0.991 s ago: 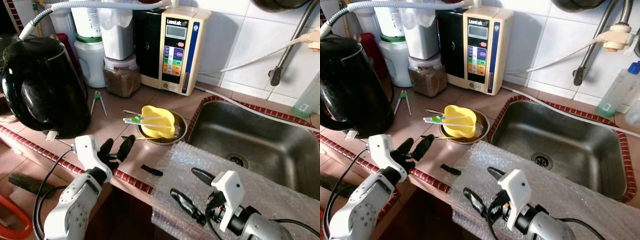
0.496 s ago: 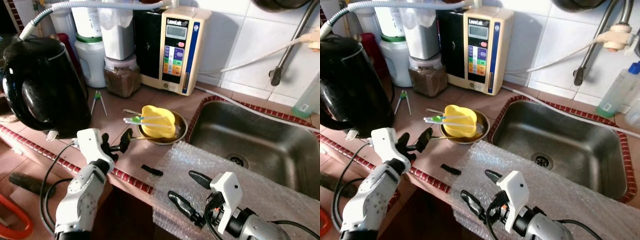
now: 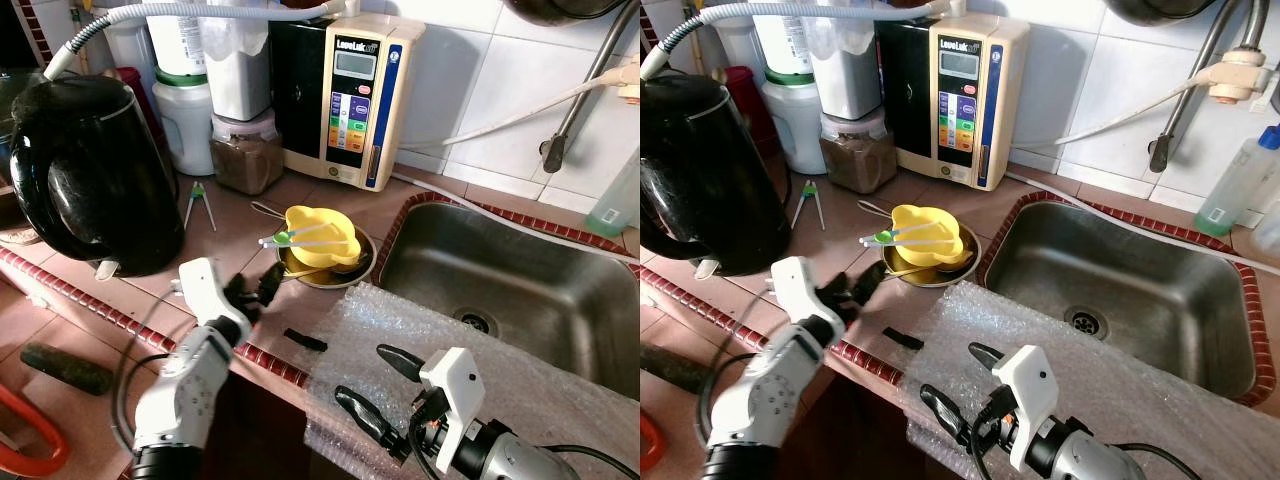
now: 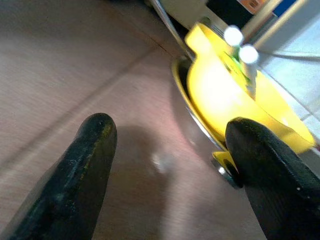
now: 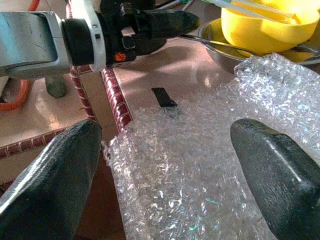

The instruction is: Kitchen organization

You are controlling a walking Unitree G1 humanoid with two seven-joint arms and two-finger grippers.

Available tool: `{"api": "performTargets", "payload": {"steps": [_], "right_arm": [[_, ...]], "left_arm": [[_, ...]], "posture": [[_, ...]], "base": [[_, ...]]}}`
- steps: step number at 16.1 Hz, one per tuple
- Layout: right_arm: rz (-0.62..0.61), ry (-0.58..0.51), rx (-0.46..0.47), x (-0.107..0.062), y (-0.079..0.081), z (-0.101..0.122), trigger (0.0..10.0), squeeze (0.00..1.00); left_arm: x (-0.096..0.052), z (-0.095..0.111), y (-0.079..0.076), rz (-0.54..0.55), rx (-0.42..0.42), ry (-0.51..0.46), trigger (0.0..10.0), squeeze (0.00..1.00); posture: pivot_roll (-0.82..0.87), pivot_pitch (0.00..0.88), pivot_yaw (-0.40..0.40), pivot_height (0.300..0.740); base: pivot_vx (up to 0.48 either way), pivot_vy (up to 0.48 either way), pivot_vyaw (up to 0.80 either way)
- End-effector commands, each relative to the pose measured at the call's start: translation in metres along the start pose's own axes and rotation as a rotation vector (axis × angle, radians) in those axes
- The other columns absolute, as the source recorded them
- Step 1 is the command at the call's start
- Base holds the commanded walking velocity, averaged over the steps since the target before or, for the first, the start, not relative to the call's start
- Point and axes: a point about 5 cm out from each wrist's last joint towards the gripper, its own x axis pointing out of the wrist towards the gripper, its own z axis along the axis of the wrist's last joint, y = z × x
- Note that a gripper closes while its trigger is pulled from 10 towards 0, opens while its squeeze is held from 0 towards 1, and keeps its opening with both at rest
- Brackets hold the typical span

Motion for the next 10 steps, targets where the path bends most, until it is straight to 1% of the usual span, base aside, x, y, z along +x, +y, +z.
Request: {"api": "performTargets", "payload": {"steps": [1, 7, 10], "right_arm": [[-0.001, 0.001, -0.014, -0.001, 0.002, 0.003, 10.0, 0.00], [0.004, 0.013, -0.019, 0.000, 0.003, 0.000, 10.0, 0.00], [0.008, 0.014, -0.025, 0.002, 0.002, 0.000, 10.0, 0.00]], "left_arm": [[0.003, -0.001, -0.002, -0.009, -0.003, 0.022, 0.0, 0.00], [-0.001, 0.002, 0.005, 0.031, -0.028, 0.028, 0.0, 0.00], [-0.003, 0.007, 0.010, 0.077, -0.035, 0.039, 0.0, 0.00]], "posture": [[0.06, 0.000, 0.007, 0.740], [0.07, 0.000, 0.003, 0.740], [0.08, 0.000, -0.002, 0.740]], "base": [[0.000, 0.000, 0.00], [0.000, 0.000, 0.00], [0.000, 0.000, 0.00]]}}
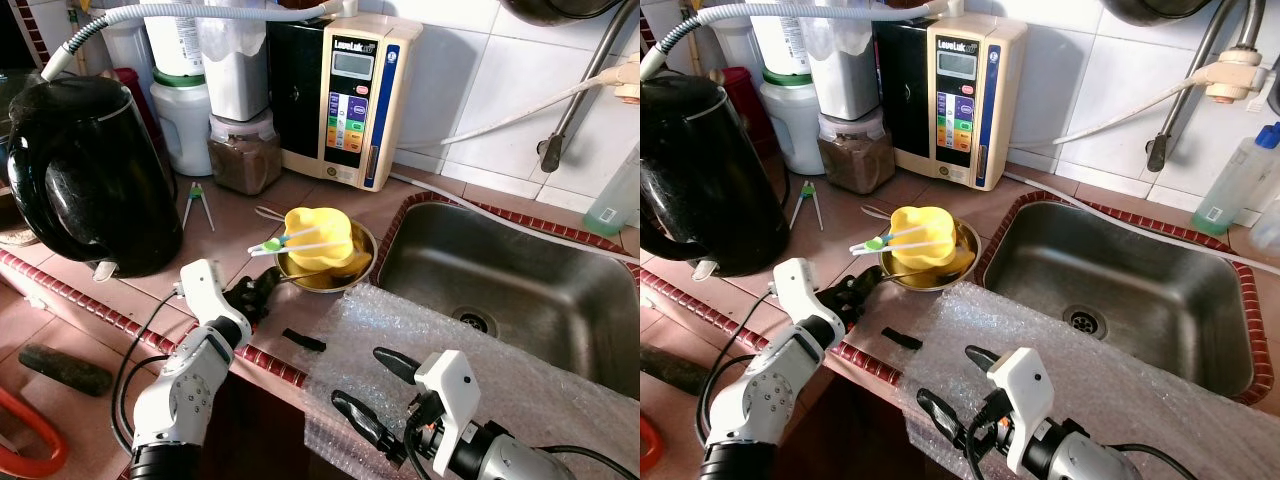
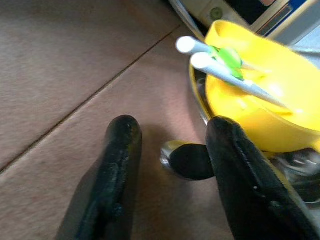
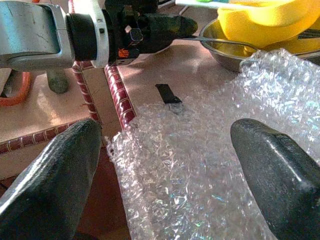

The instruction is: Kitchen organization

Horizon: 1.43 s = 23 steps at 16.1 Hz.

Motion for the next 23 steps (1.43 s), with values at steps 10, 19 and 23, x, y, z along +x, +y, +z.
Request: {"api": "performTargets", "payload": {"steps": [10, 19, 23], "right_arm": [[0.002, 0.005, -0.021, 0.003, -0.002, 0.001, 10.0, 0.00], [-0.011, 0.000, -0.034, 0.003, -0.007, 0.002, 10.0, 0.00], [-0.008, 0.001, -0.037, 0.004, -0.008, 0.002, 10.0, 0.00]], "left_arm": [[0.000, 0.030, -0.011, 0.058, -0.027, 0.009, 0.0, 0.00], [-0.006, 0.051, -0.029, -0.031, 0.113, -0.045, 0.0, 0.00], [-0.015, 0.063, -0.033, -0.059, 0.195, -0.126, 0.0, 0.00]], "posture": [[0.09, 0.000, -0.003, 0.740], [0.09, 0.000, -0.003, 0.740], [0.10, 0.000, -0.010, 0.740]], "base": [[0.000, 0.000, 0.00], [0.000, 0.000, 0.00], [0.000, 0.000, 0.00]]}}
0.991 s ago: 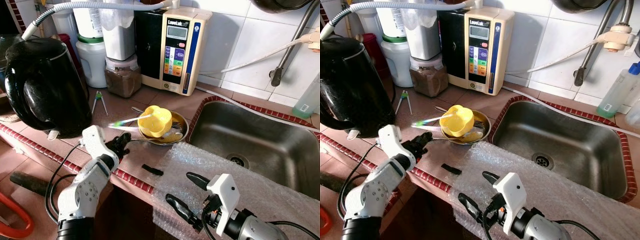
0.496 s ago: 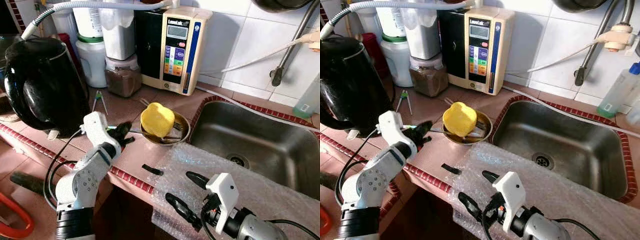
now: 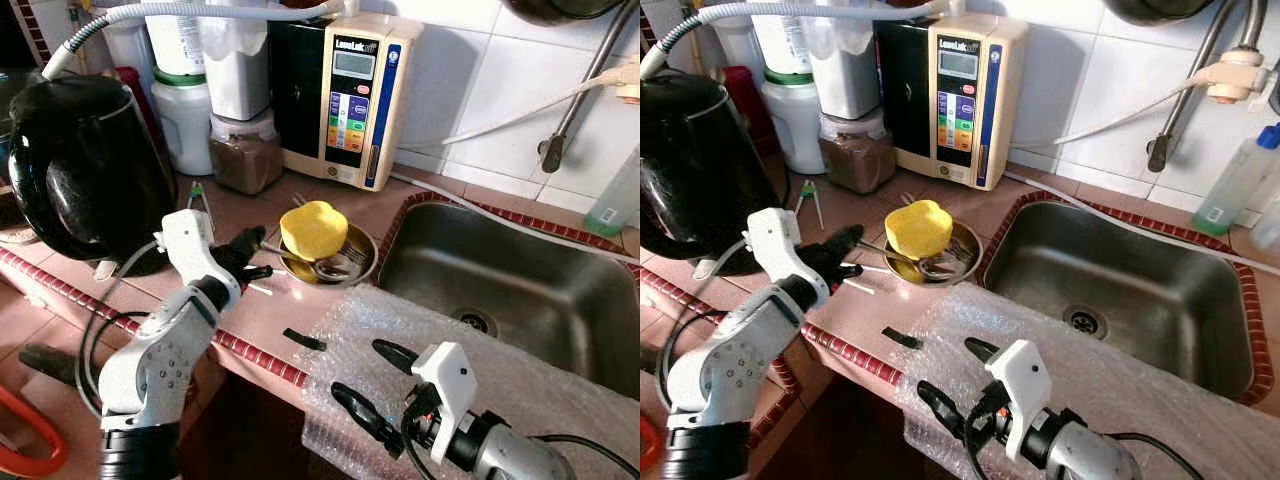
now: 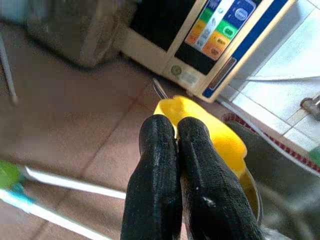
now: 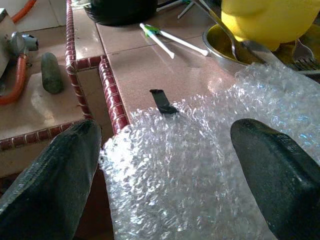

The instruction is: Kitchen organization

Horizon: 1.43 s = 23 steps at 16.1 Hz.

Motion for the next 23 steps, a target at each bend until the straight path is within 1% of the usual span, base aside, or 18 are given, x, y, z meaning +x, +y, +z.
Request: {"api": "performTargets", "payload": {"steps": [1, 2, 4, 6, 7, 9, 11, 13, 15, 17, 18, 19, 21, 22, 23], "right_arm": [[-0.004, 0.004, -0.012, -0.001, -0.003, 0.000, 10.0, 0.00], [-0.003, 0.005, -0.014, -0.001, -0.004, 0.000, 10.0, 0.00], [0.000, 0.006, -0.015, -0.001, -0.004, 0.000, 10.0, 0.00], [0.005, 0.007, -0.011, -0.001, -0.004, -0.001, 10.0, 0.00], [0.008, 0.007, -0.010, -0.001, -0.004, -0.001, 10.0, 0.00], [0.009, 0.009, -0.010, -0.002, -0.005, -0.001, 10.0, 0.00], [0.013, 0.013, -0.011, -0.002, -0.006, -0.001, 10.0, 0.00], [0.020, 0.016, -0.016, -0.001, -0.007, -0.001, 10.0, 0.00], [0.023, 0.018, -0.020, -0.001, -0.009, 0.000, 10.0, 0.00], [0.020, 0.016, -0.028, -0.001, -0.011, 0.001, 10.0, 0.00], [0.004, 0.009, -0.041, -0.001, -0.014, 0.003, 10.0, 0.00], [-0.011, 0.004, -0.052, -0.001, -0.016, 0.005, 10.0, 0.00], [-0.036, -0.007, -0.067, -0.002, -0.020, 0.007, 10.0, 0.00], [-0.058, -0.016, -0.081, -0.002, -0.022, 0.010, 10.0, 0.00], [-0.079, -0.025, -0.097, -0.002, -0.025, 0.012, 10.0, 0.00]], "left_arm": [[-0.004, 0.003, -0.003, -0.020, 0.121, 0.001, 0.0, 0.00], [-0.006, 0.004, -0.007, -0.050, 0.149, 0.017, 0.0, 0.00], [-0.010, 0.005, -0.010, -0.086, 0.136, 0.034, 0.0, 0.00], [-0.016, 0.004, -0.009, -0.122, 0.170, 0.051, 0.0, 0.00], [-0.020, 0.005, -0.009, -0.136, 0.166, 0.030, 0.0, 0.00], [-0.024, 0.012, -0.013, -0.193, 0.110, -0.019, 0.0, 0.00], [-0.030, 0.016, -0.020, -0.272, 0.070, -0.010, 0.0, 0.00], [-0.034, 0.021, -0.022, -0.299, 0.060, -0.039, 0.0, 0.00], [-0.034, 0.024, -0.026, -0.309, 0.056, -0.061, 0.0, 0.00], [-0.034, 0.024, -0.033, -0.329, 0.025, -0.071, 0.0, 0.00], [-0.033, 0.019, -0.043, -0.378, 0.001, -0.051, 0.0, 0.00], [-0.031, 0.015, -0.051, -0.424, 0.004, -0.027, 0.0, 0.00], [-0.029, 0.015, -0.061, -0.476, 0.050, -0.014, 0.0, 0.00], [-0.027, 0.013, -0.065, -0.496, 0.070, 0.002, 2.6, 0.00], [-0.024, 0.010, -0.068, -0.510, 0.101, 0.015, 2.9, 0.00]], "posture": [[0.10, 0.000, -0.012, 0.740], [0.11, 0.000, -0.013, 0.740], [0.11, 0.000, -0.018, 0.740], [0.12, 0.000, -0.021, 0.740], [0.12, 0.000, -0.025, 0.740], [0.12, 0.000, -0.032, 0.740], [0.13, 0.000, -0.043, 0.740], [0.14, 0.000, -0.052, 0.740], [0.14, 0.000, -0.059, 0.740], [0.14, 0.000, -0.062, 0.740], [0.14, 0.000, -0.064, 0.740], [0.13, 0.000, -0.066, 0.740], [0.12, 0.000, -0.064, 0.740], [0.12, 0.000, -0.063, 0.740], [0.11, 0.000, -0.060, 0.740]], "base": [[0.000, 0.000, 0.00], [0.000, 0.000, 0.00], [0.000, 0.000, 0.00], [0.000, 0.000, 0.00], [0.000, 0.000, 0.00], [0.000, 0.000, 0.00], [0.000, 0.000, 0.00], [0.000, 0.000, 0.00], [0.000, 0.000, 0.00], [0.000, 0.000, 0.00], [0.000, 0.000, 0.00], [0.000, 0.000, 0.00], [0.000, 0.000, 0.00], [0.000, 0.000, 0.00], [0.000, 0.000, 0.00]]}}
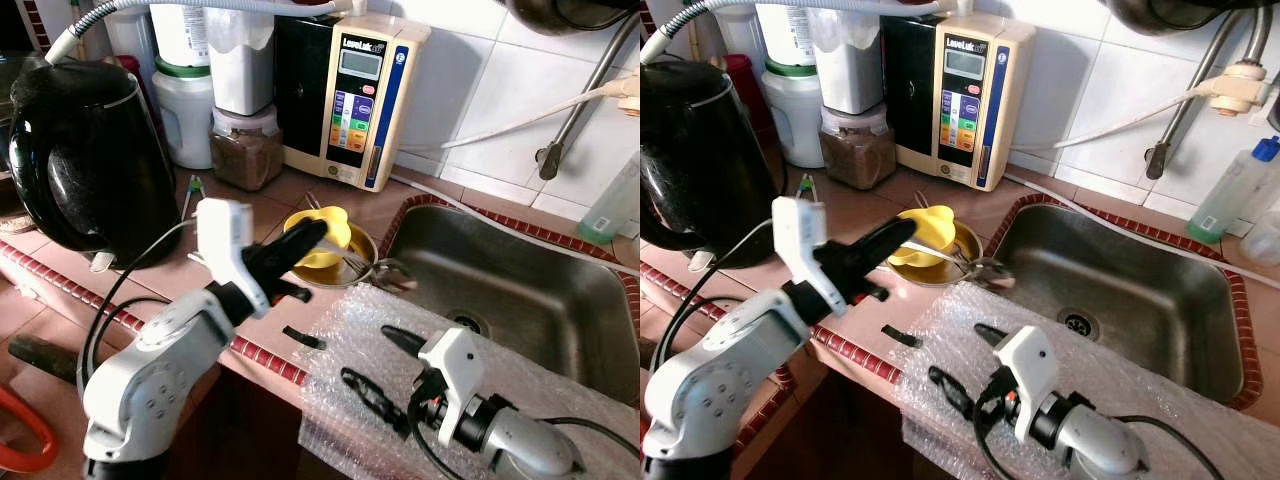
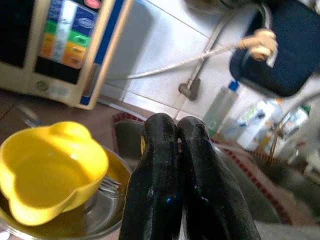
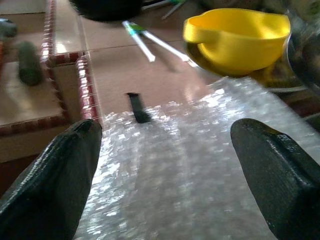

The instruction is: Kitchen organization

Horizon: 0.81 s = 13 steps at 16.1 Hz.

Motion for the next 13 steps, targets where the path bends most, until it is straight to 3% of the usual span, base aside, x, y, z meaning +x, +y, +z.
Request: {"api": "performTargets", "payload": {"steps": [1, 3, 5, 6, 7, 8, 9, 10, 13], "right_arm": [[-0.048, -0.014, -0.037, -0.001, -0.009, 0.005, 10.0, 0.00], [-0.105, -0.026, -0.076, -0.002, -0.016, 0.010, 10.0, 0.00], [-0.122, -0.015, -0.116, -0.004, -0.019, 0.012, 10.0, 0.00], [-0.125, -0.011, -0.130, -0.005, -0.019, 0.013, 10.0, 0.00], [-0.131, -0.007, -0.144, -0.007, -0.020, 0.013, 10.0, 0.00], [-0.134, -0.003, -0.153, -0.008, -0.020, 0.013, 10.0, 0.00], [-0.135, 0.003, -0.166, -0.009, -0.021, 0.013, 10.0, 0.00], [-0.140, 0.011, -0.181, -0.011, -0.023, 0.013, 10.0, 0.00], [-0.182, 0.047, -0.244, -0.019, -0.036, 0.013, 10.0, 0.00]], "left_arm": [[0.006, -0.003, -0.004, -0.027, 0.029, 0.021, 3.0, 0.00], [0.016, -0.013, -0.001, -0.027, 0.001, 0.051, 3.5, 0.00], [0.024, -0.026, 0.002, -0.015, 0.049, 0.102, 4.7, 0.00], [0.028, -0.031, 0.001, -0.031, 0.095, 0.113, 5.6, 0.00], [0.035, -0.037, -0.003, -0.066, 0.117, 0.118, 7.9, 0.00], [0.038, -0.038, -0.007, -0.094, 0.105, 0.117, 9.0, 0.00], [0.042, -0.037, -0.012, -0.128, 0.107, 0.115, 9.1, 0.00], [0.045, -0.037, -0.017, -0.158, 0.117, 0.115, 10.0, 0.00], [0.054, -0.037, -0.030, -0.249, 0.152, 0.116, 10.0, 0.00]], "posture": [[0.11, 0.000, -0.060, 0.740], [0.09, 0.000, -0.050, 0.740], [0.08, 0.000, -0.041, 0.740], [0.07, 0.000, -0.039, 0.740], [0.06, 0.000, -0.035, 0.740], [0.05, 0.000, -0.030, 0.740], [0.05, 0.000, -0.029, 0.740], [0.04, 0.000, -0.024, 0.740], [0.03, 0.000, -0.015, 0.740]], "base": [[0.000, 0.000, 0.00], [0.000, 0.000, 0.00], [0.000, 0.000, 0.00], [0.000, 0.000, 0.00], [0.000, 0.000, 0.00], [0.000, 0.000, 0.00], [0.000, 0.000, 0.00], [0.000, 0.000, 0.00], [0.000, 0.000, 0.00]]}}
